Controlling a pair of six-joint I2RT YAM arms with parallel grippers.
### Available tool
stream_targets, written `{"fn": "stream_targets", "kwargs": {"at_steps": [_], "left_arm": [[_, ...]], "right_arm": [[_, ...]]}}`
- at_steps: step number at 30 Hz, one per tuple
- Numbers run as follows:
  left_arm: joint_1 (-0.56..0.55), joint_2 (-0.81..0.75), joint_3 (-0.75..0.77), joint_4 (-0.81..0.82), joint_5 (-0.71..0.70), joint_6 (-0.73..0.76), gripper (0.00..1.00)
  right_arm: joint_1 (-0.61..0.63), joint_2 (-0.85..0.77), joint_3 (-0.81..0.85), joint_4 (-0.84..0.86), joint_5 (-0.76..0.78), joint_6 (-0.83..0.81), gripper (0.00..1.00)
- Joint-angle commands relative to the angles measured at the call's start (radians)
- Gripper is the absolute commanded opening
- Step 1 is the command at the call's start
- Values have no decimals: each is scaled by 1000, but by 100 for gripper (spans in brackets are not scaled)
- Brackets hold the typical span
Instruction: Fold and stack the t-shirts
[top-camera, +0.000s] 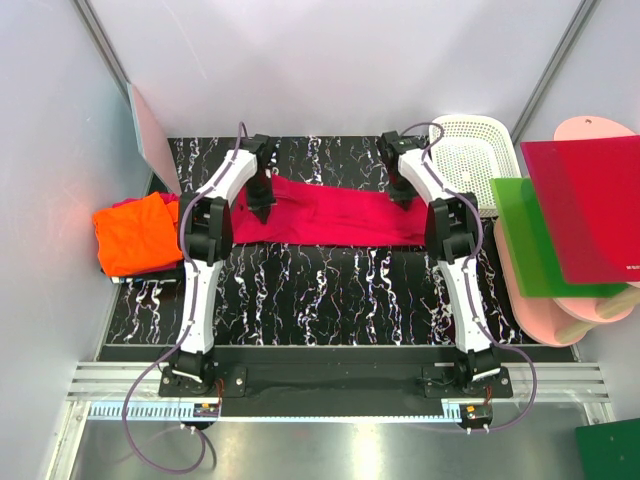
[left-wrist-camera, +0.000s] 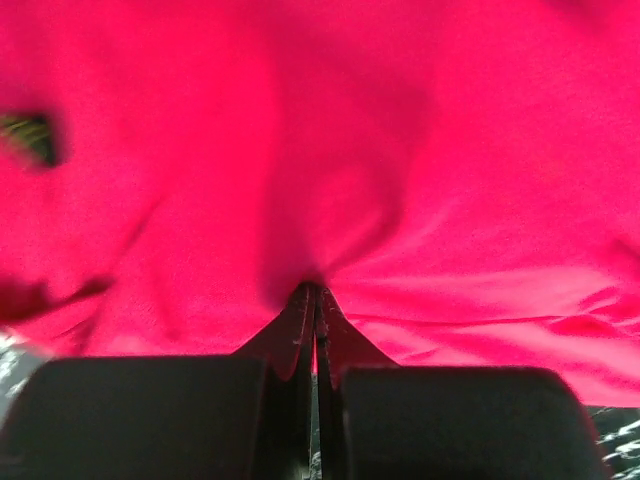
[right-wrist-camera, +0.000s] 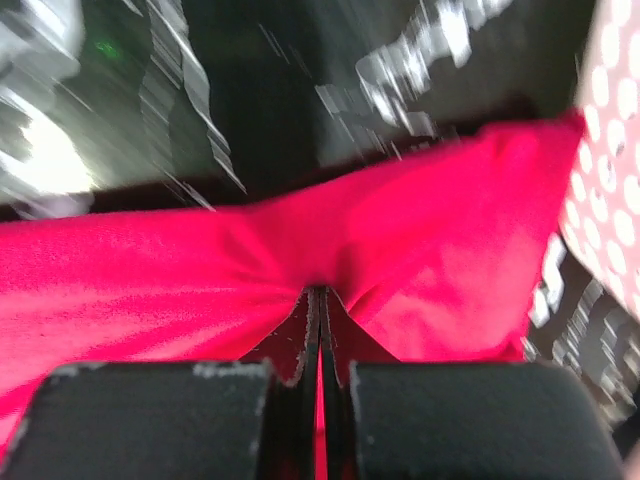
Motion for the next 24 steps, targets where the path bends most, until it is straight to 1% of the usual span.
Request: {"fn": "stream_targets", "kwargs": {"at_steps": [1, 3, 4, 6, 7, 9, 10, 12, 14, 15, 17, 19, 21, 23, 24], "left_arm": [[5, 29, 86, -121, -131, 28, 0], [7, 44, 104, -127, -151, 21, 0], [7, 51, 129, -127, -157, 16, 0], [7, 66, 164, -124, -156, 4, 0], [7, 84, 204, -119, -149, -2, 0], [7, 110, 256, -112, -123, -19, 0], [7, 142, 313, -110, -110, -25, 0], [7, 172, 368, -98, -67, -50, 0], [11, 192, 373, -52, -9, -77, 0], [13, 195, 373, -38, 1, -90, 0], [14, 199, 373, 20, 77, -117, 0], [17, 198, 376, 72, 116, -136, 0], [22, 181, 368, 75, 119, -148, 0], [33, 96, 313, 103, 90, -137, 0], [39, 6, 222, 126, 82, -131, 0]], "right_arm": [[19, -65, -146, -159, 51, -6, 0], [38, -88, -199, -174, -4, -4, 0], [65, -122, -255, -174, -59, -4, 0], [99, -159, -309, -173, -96, -6, 0], [120, -195, -358, -168, -140, -10, 0], [174, -229, -397, -168, -181, -9, 0], [186, -258, -424, -168, -243, -16, 0], [219, -283, -443, -173, -302, -21, 0], [234, -315, -443, -194, -406, -33, 0], [237, -324, -438, -203, -426, -33, 0], [240, -347, -409, -237, -478, -39, 0], [239, -370, -382, -252, -503, -38, 0], [240, -387, -366, -252, -471, -27, 0], [240, -392, -325, -259, -384, -29, 0], [240, -392, -296, -257, -361, -24, 0]]}}
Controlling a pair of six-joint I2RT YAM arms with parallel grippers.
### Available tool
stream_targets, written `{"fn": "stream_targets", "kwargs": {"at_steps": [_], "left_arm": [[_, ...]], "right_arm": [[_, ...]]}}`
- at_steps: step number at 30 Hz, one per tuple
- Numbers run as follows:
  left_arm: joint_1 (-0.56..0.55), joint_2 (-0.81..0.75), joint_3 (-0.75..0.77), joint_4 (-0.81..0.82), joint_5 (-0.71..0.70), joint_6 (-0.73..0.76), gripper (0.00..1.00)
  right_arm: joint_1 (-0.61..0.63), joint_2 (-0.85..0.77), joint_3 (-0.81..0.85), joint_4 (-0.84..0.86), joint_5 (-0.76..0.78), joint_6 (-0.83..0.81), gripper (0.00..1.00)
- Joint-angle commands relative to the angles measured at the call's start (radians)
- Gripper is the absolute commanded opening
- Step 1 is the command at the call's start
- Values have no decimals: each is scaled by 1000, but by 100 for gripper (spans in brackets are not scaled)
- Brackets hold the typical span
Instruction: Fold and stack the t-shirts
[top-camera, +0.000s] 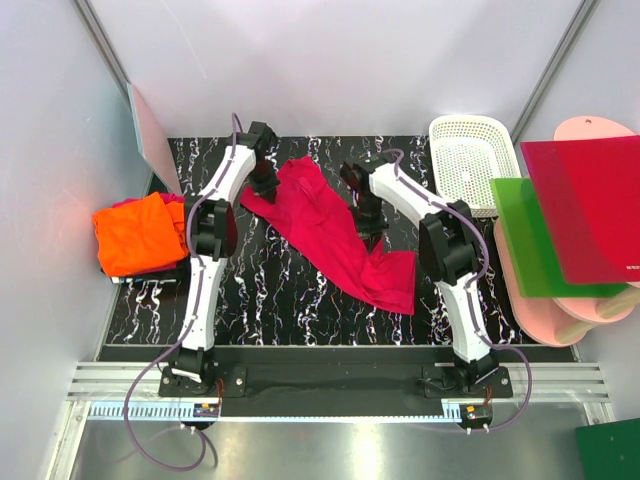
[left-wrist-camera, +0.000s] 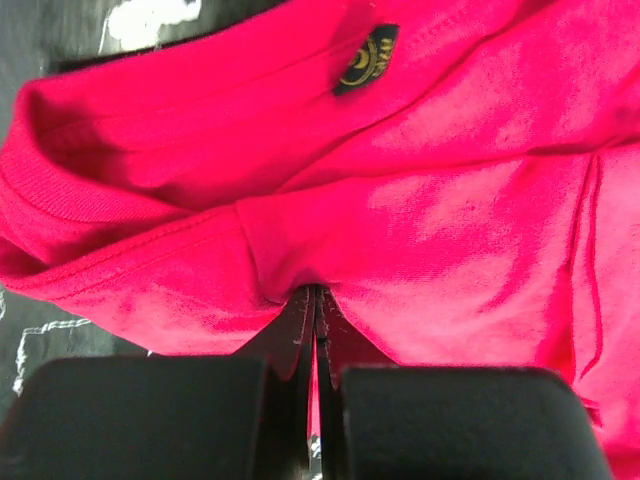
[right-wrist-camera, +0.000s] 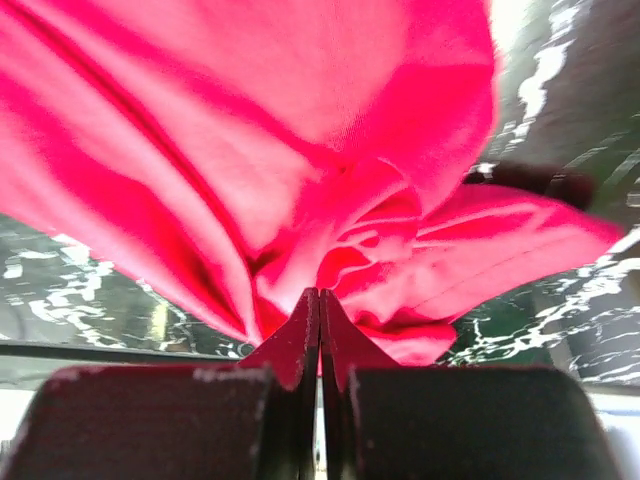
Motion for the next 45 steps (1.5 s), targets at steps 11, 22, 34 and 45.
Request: {"fn": "stream_targets", "kwargs": {"at_steps": [11, 22, 34, 45], "left_arm": [[68, -655, -610, 204, 64, 2, 0], [67, -953, -1008, 227, 102, -17, 0], [39, -954, -1085, 222, 135, -8, 0], [-200, -842, -1023, 214, 196, -14, 0]], "right_arm": [[-18, 126, 492, 201, 62, -31, 0], [-35, 433, 776, 602, -271, 207, 0], [-35, 497, 684, 570, -176, 218, 0], [-184, 494, 720, 553, 204, 344, 0]]}}
